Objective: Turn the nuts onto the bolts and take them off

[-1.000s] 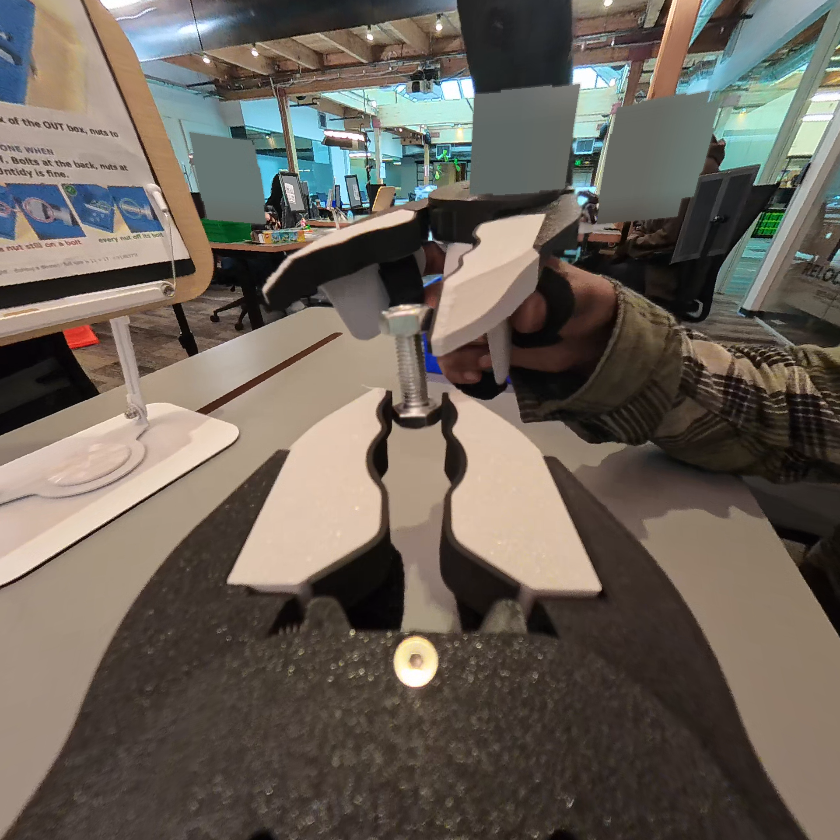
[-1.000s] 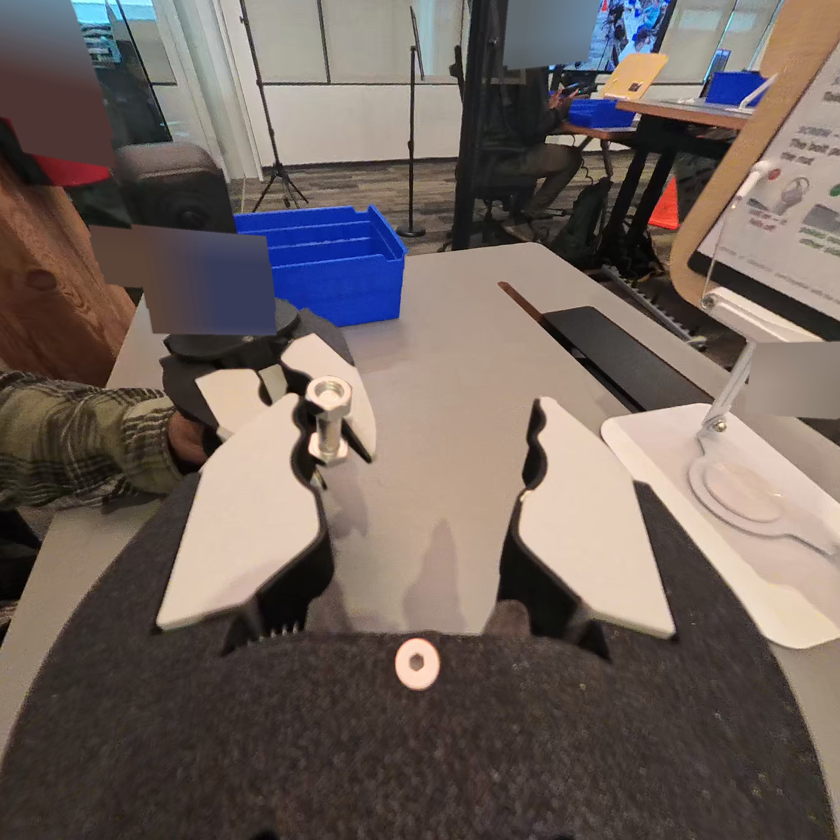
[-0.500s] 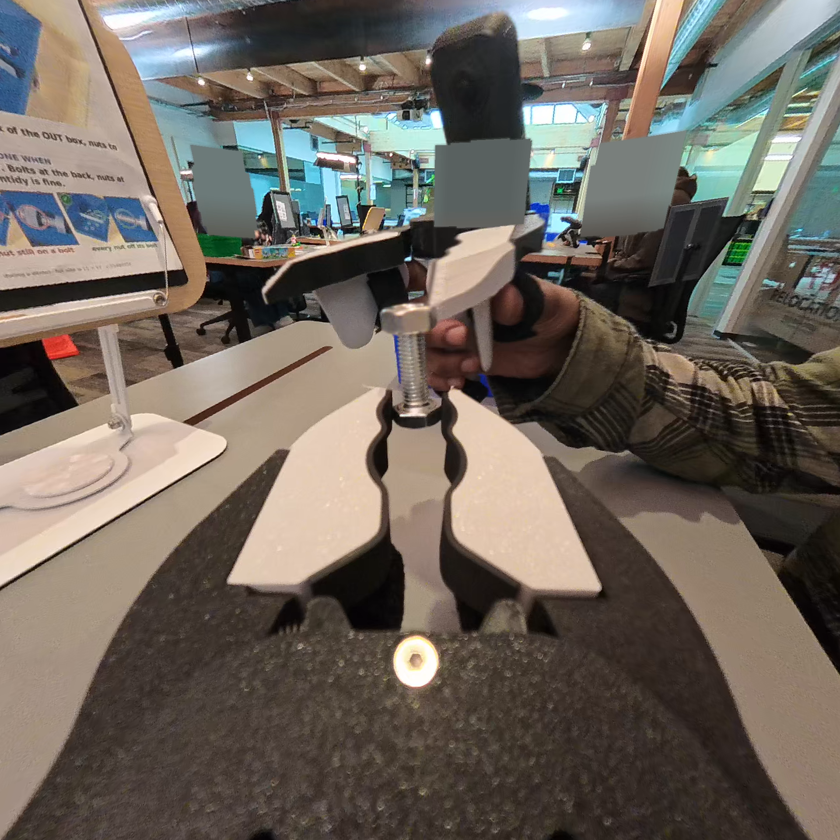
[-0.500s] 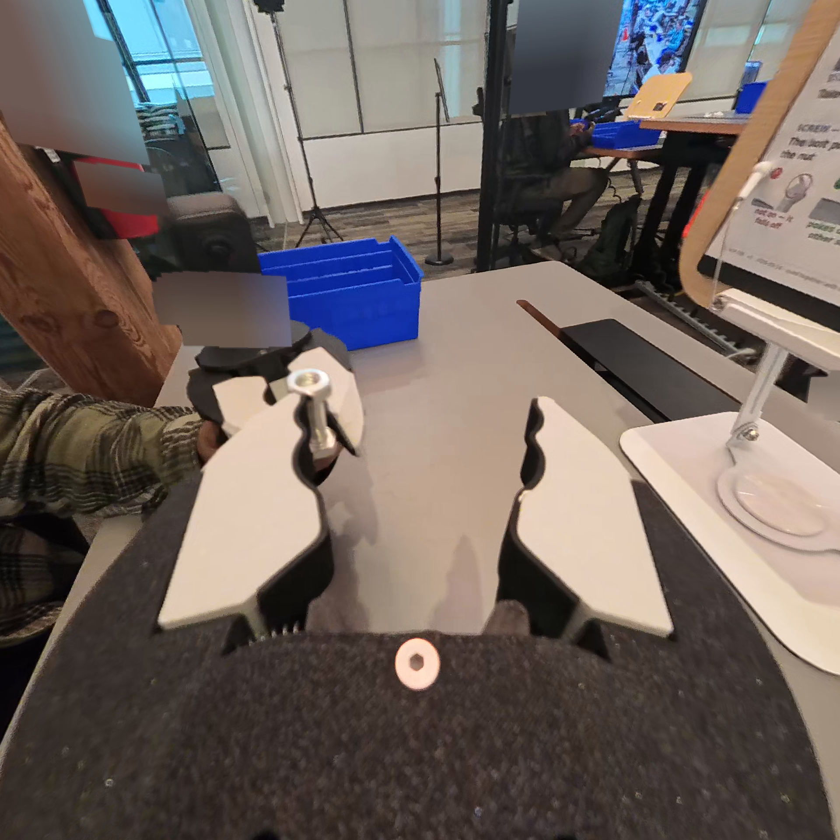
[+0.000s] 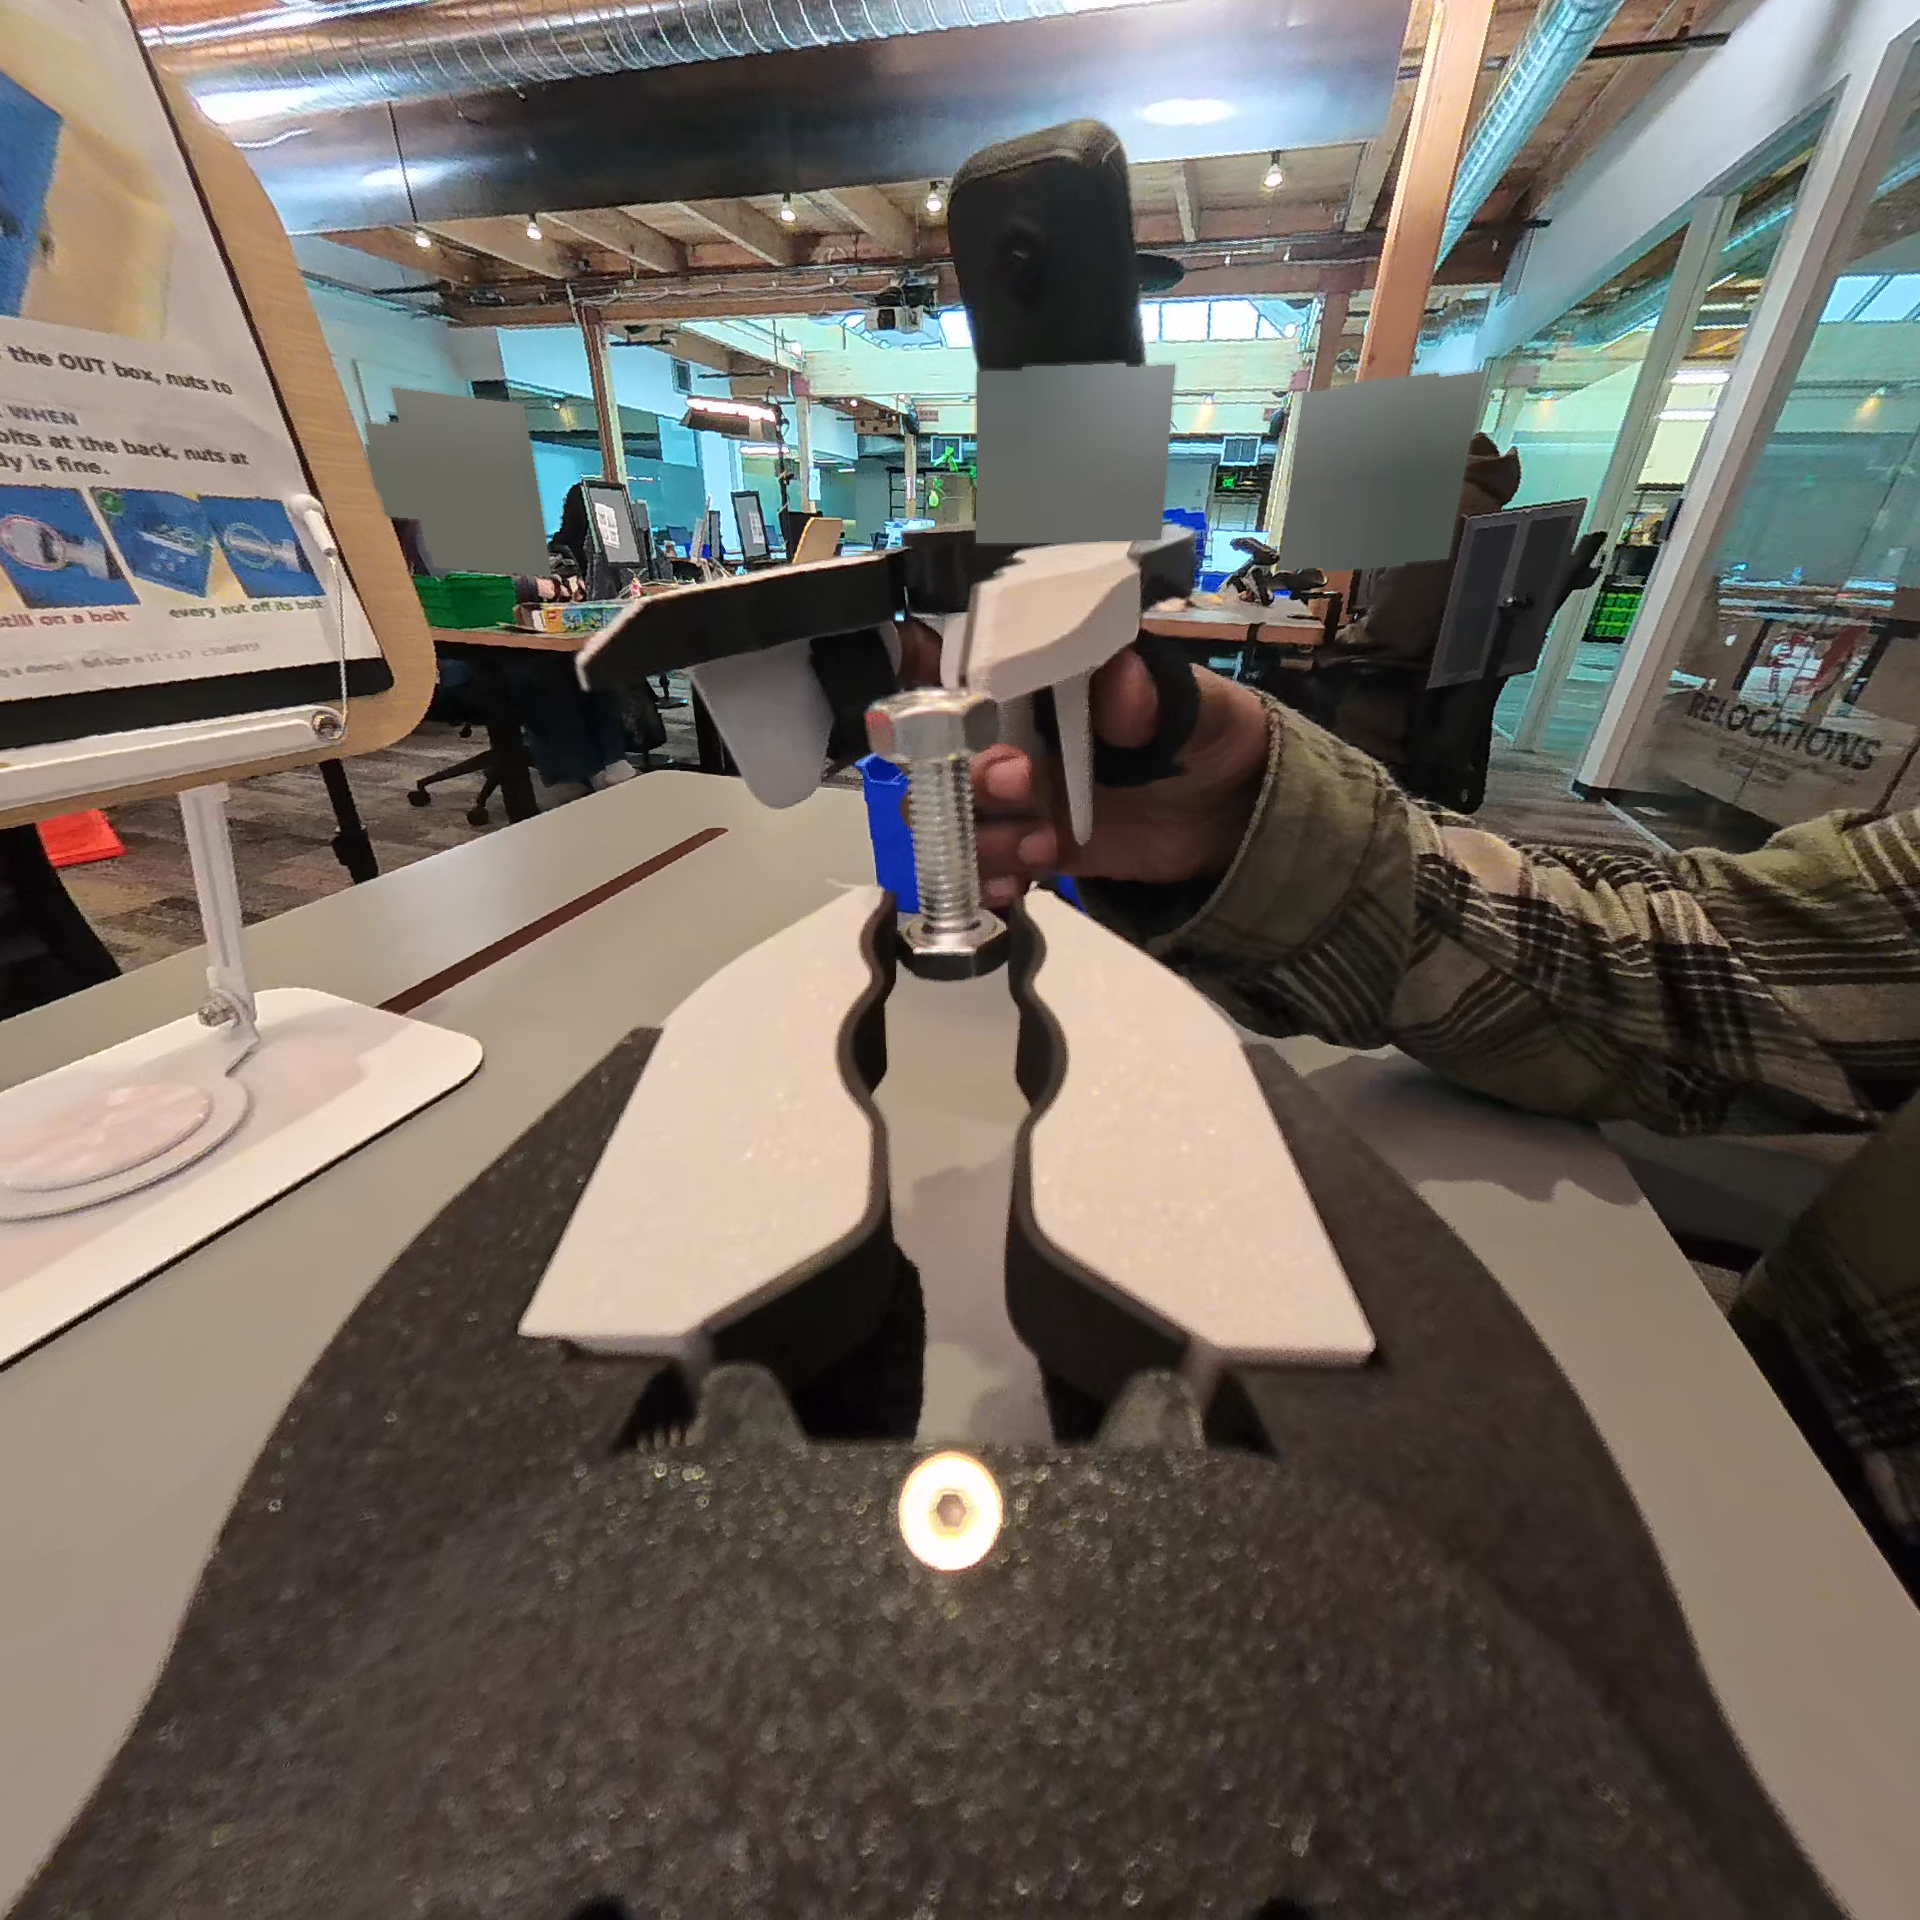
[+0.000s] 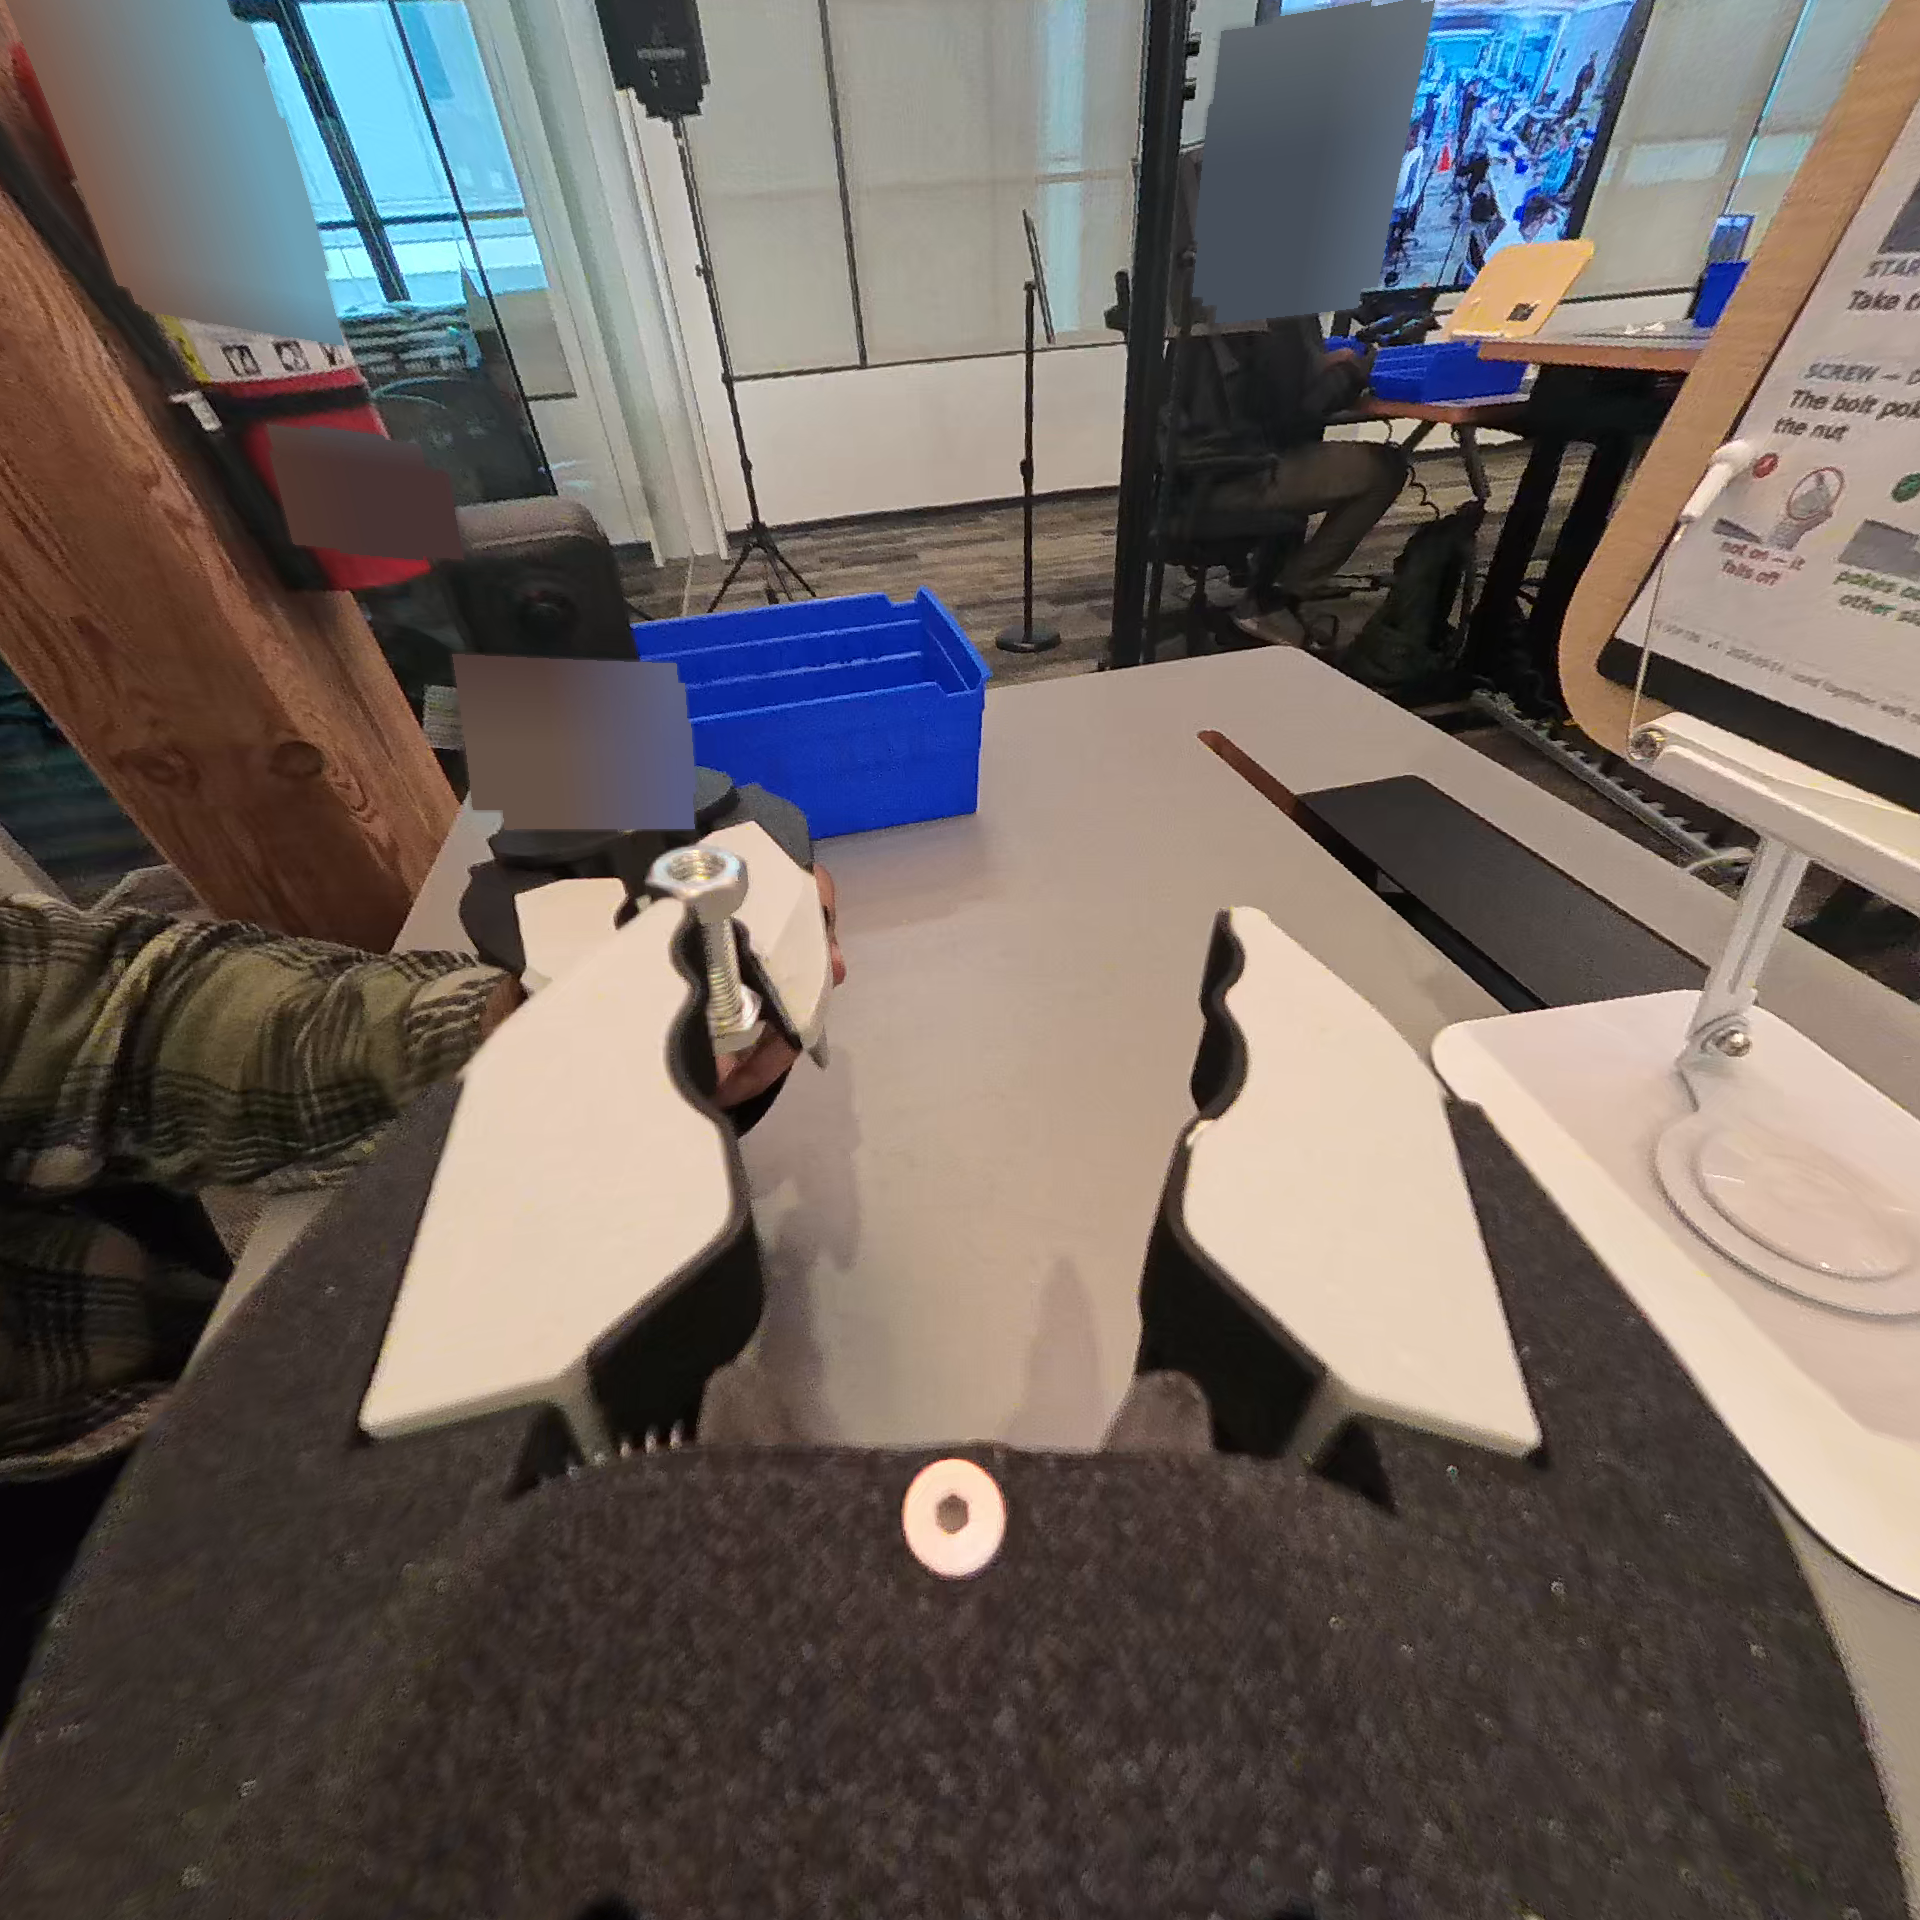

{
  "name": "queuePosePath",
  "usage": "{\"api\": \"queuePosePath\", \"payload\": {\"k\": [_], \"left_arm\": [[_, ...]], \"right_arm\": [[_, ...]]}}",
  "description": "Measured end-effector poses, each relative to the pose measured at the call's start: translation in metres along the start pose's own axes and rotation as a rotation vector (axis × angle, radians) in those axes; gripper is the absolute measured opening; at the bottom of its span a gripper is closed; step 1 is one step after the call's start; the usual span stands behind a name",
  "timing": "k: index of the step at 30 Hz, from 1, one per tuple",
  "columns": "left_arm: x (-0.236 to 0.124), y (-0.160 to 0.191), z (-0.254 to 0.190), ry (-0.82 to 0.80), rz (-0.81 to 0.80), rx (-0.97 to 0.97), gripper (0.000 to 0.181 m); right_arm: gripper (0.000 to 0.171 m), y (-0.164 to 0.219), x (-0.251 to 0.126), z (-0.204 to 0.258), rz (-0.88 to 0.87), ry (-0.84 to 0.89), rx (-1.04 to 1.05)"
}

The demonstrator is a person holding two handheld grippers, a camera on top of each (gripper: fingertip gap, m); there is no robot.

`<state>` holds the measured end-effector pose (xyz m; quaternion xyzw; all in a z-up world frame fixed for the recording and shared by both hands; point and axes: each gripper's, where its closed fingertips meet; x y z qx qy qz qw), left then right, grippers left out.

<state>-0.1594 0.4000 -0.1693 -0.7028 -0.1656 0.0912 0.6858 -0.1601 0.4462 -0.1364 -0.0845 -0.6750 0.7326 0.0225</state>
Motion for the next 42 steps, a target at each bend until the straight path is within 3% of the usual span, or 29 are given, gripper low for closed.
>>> {"api": "queuePosePath", "payload": {"k": [42], "left_arm": [[0.001, -0.001, -0.005, 0.025, -0.002, 0.002, 0.02]], "right_arm": [[0.089, -0.001, 0.008, 0.013, 0.034, -0.02, -0.081]]}}
Point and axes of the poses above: each gripper's, where its closed fingertips meet, x out along the fingers, y out of its underside, z = x × y across the jaws, and after that the axes turned 6 degrees about -y, right-handed
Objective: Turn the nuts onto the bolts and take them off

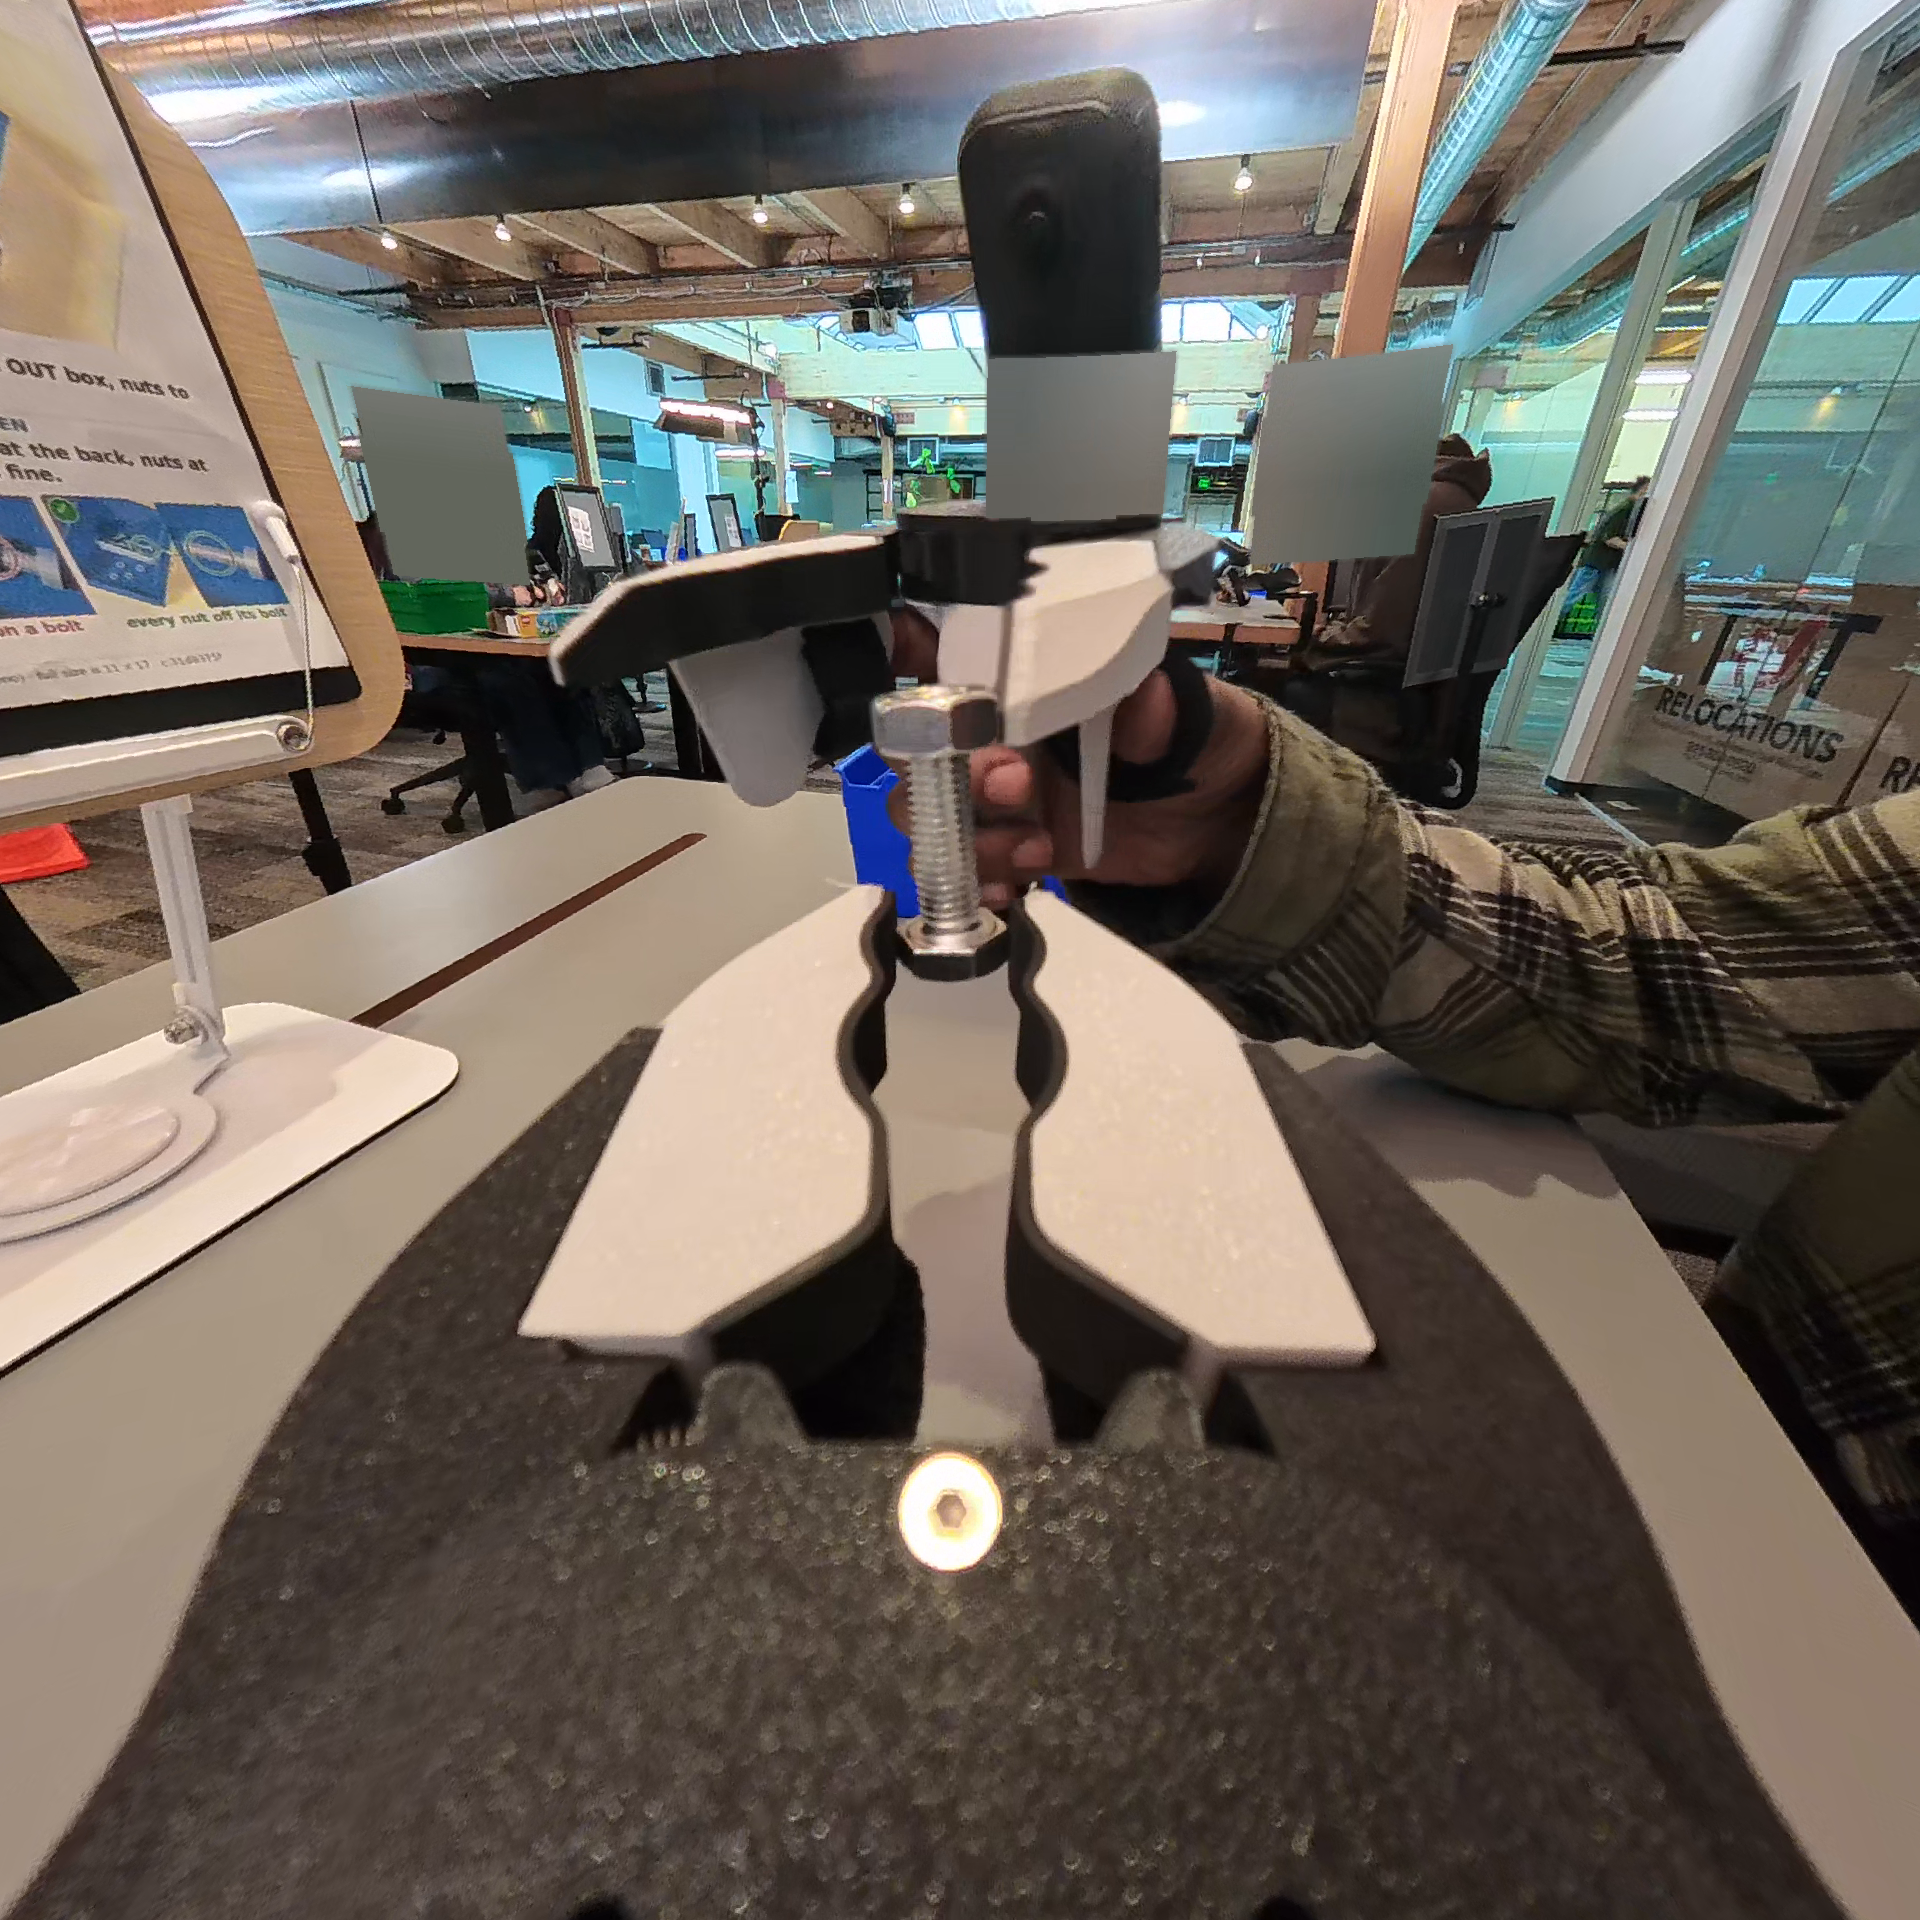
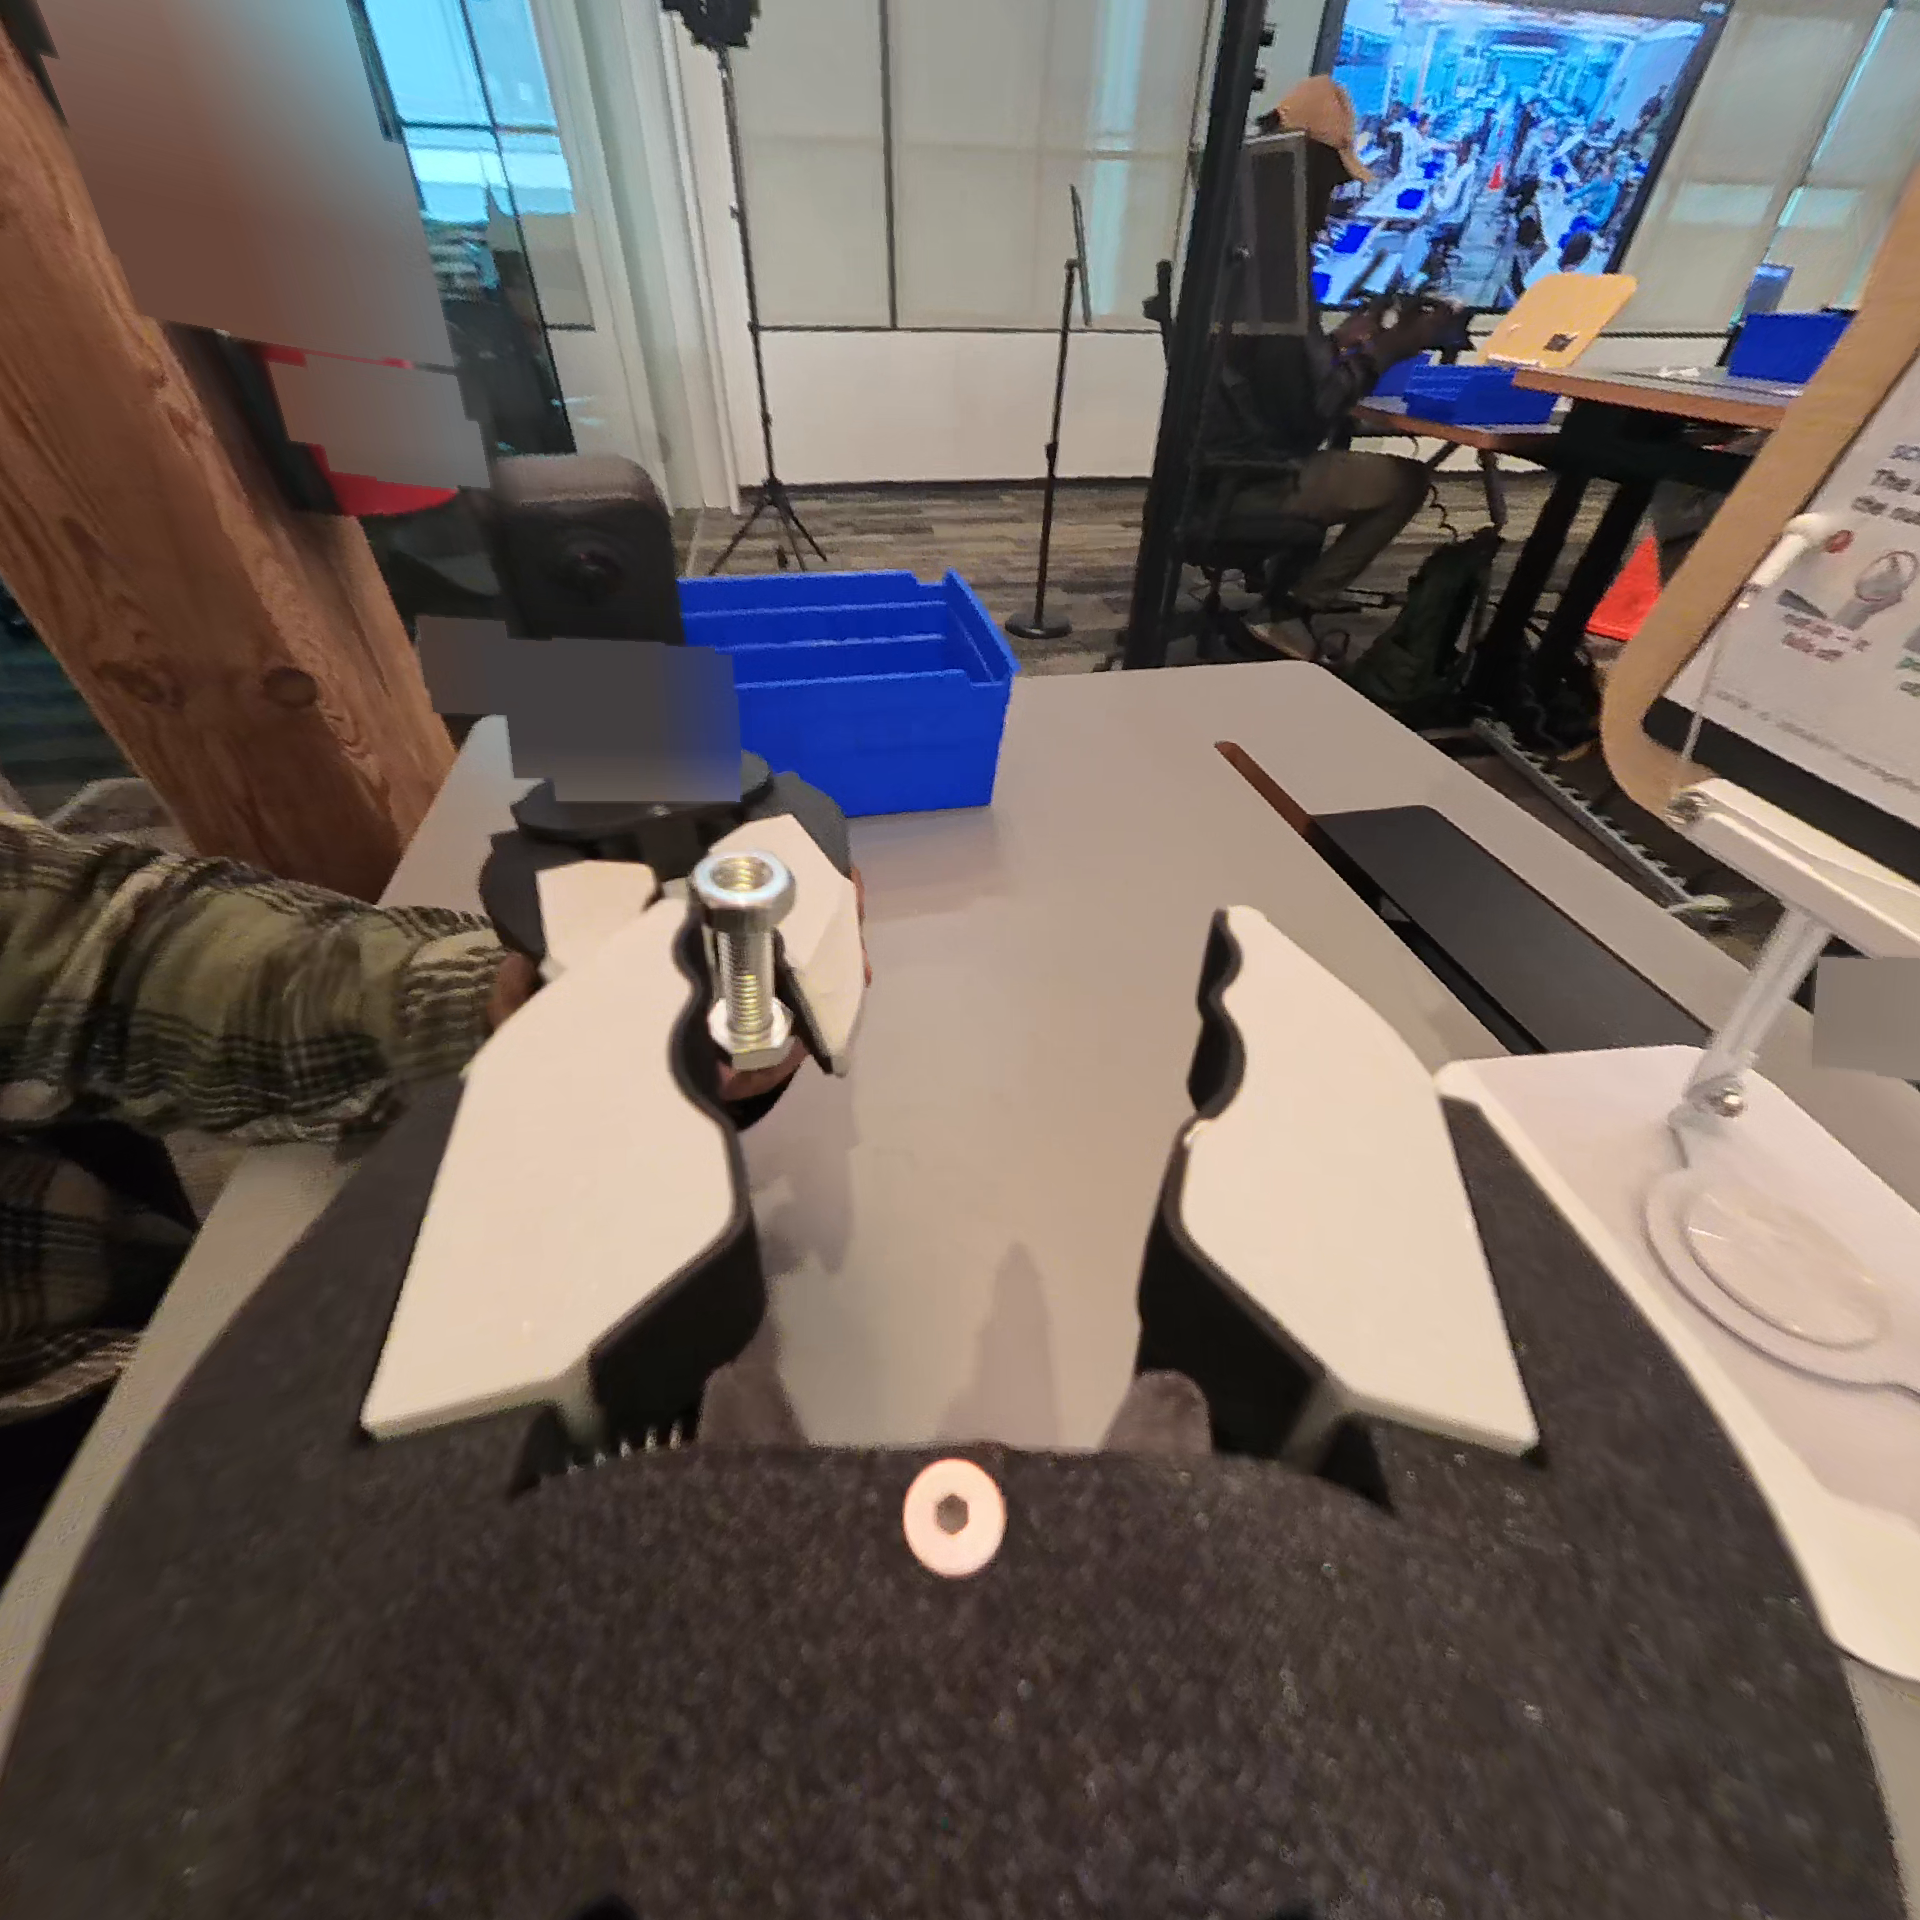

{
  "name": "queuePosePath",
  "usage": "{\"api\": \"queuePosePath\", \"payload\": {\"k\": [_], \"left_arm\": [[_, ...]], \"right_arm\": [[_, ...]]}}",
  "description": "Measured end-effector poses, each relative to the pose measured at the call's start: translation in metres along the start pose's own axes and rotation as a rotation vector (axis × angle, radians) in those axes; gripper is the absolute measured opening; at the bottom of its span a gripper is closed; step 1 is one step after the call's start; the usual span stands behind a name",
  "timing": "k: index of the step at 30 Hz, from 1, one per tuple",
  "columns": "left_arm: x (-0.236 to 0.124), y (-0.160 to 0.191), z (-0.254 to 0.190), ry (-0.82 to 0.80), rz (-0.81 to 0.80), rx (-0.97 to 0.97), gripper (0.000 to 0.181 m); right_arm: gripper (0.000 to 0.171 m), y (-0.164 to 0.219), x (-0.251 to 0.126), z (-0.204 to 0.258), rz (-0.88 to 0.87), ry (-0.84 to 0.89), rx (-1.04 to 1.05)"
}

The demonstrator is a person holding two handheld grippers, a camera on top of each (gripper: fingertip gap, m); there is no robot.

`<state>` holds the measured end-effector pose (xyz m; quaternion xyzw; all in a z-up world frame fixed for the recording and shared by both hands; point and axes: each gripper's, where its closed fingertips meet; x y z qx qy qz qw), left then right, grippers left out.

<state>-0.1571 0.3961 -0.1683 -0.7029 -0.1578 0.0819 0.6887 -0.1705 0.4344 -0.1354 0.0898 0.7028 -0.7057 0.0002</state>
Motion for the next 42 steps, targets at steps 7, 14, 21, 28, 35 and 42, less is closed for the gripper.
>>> {"api": "queuePosePath", "payload": {"k": [7, 14, 21, 28, 35, 42], "left_arm": [[0.0, 0.0, 0.0, -0.005, 0.001, 0.006, 0.02], [0.001, 0.002, 0.001, -0.017, 0.015, 0.017, 0.02], [0.003, 0.002, -0.006, 0.005, 0.019, 0.041, 0.02], [0.004, 0.002, -0.013, 0.057, 0.012, 0.027, 0.02], [0.004, 0.0, -0.033, 0.188, 0.0, 0.017, 0.02], [0.004, 0.001, -0.029, 0.163, 0.004, 0.012, 0.02]], "right_arm": [[0.089, -0.001, -0.004, 0.001, -0.018, -0.024, 0.036], [0.069, 0.0, 0.015, 0.031, 0.051, -0.098, 0.051], [0.02, -0.001, 0.012, 0.045, 0.06, -0.187, 0.035], [0.019, -0.002, 0.007, 0.052, 0.033, -0.273, -0.027], [0.019, -0.006, -0.001, 0.069, 0.005, -0.381, -0.149], [0.019, -0.015, -0.005, 0.07, -0.055, -0.397, -0.11]]}}
Point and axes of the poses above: each gripper's, where its closed fingertips meet, x out along the fingers, y out of its underside, z = x × y across the jaws, and after that the axes turned 6 degrees about -y, right-handed
